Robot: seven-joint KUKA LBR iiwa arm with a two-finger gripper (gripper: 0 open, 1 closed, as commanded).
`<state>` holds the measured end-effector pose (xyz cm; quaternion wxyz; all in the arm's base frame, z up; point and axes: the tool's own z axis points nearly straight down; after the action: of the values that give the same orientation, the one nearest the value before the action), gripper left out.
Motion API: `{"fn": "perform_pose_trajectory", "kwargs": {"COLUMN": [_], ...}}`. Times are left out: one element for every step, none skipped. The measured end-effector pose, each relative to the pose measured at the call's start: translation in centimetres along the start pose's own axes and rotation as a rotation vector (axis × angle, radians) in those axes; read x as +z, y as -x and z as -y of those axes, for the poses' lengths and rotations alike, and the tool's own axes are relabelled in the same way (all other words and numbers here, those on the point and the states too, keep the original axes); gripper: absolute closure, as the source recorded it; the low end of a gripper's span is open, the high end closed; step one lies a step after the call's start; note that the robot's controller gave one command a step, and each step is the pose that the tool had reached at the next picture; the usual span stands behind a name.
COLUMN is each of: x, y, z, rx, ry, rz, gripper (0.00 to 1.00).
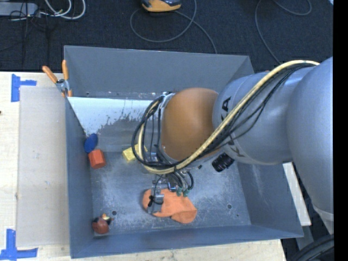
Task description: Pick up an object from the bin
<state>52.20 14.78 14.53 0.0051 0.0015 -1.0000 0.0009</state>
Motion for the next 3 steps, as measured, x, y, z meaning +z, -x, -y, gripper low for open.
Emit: {"fn": "perform_pose_trajectory", "kwargs": {"x": [-0.4, 7.7, 0.7], "y": [0.2, 0.5, -2.4], "z": [0.1, 7.6, 5.8], "rx": [0.005, 0.043, -0.005], "ry": [0.001, -0.001, 0.0], "rz": [0.008, -0.004, -0.001], "gripper": [0.0, 0.0, 0.0]}}
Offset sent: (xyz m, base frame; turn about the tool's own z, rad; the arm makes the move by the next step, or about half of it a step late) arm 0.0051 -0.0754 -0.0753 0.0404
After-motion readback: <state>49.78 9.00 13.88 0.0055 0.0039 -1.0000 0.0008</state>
